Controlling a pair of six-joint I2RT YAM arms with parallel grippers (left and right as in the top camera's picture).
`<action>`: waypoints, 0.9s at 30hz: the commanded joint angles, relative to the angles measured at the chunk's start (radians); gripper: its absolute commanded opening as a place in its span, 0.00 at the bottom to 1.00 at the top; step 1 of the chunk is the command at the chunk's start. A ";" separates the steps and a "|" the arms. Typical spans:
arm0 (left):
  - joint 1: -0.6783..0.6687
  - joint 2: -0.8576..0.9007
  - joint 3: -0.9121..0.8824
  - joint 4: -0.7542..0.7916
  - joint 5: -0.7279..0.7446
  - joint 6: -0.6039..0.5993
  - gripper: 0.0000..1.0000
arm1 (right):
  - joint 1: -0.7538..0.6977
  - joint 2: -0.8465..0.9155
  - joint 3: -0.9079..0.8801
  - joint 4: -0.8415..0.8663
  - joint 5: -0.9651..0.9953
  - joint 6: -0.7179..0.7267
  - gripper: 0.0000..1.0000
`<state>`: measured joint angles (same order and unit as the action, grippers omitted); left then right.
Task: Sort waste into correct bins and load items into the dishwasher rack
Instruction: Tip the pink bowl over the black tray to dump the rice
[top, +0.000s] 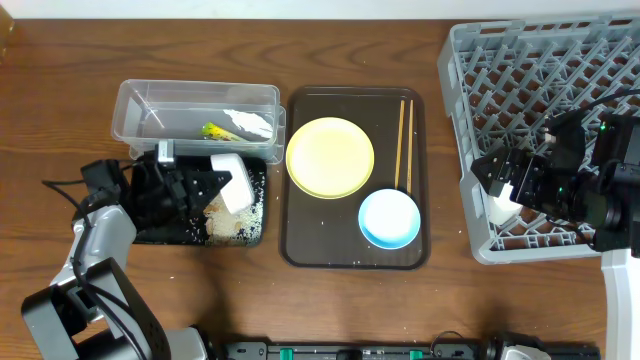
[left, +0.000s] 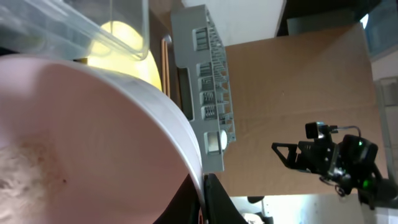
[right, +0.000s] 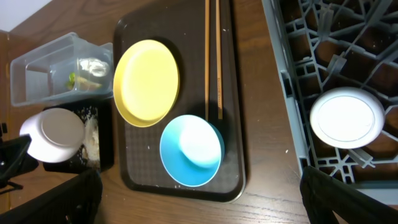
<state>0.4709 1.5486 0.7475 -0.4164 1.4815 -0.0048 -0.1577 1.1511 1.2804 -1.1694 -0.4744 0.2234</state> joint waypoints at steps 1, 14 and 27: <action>0.018 0.002 0.001 0.008 0.092 -0.089 0.06 | 0.014 -0.001 0.013 0.002 -0.001 0.000 0.99; -0.011 -0.010 0.002 0.049 -0.130 -0.136 0.06 | 0.014 -0.001 0.013 -0.002 -0.001 0.000 0.99; -0.030 -0.017 0.003 0.208 0.093 -0.291 0.06 | 0.014 -0.001 0.013 -0.013 0.000 0.000 0.99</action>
<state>0.4431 1.5448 0.7433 -0.2752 1.4132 -0.2630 -0.1577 1.1511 1.2804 -1.1820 -0.4744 0.2234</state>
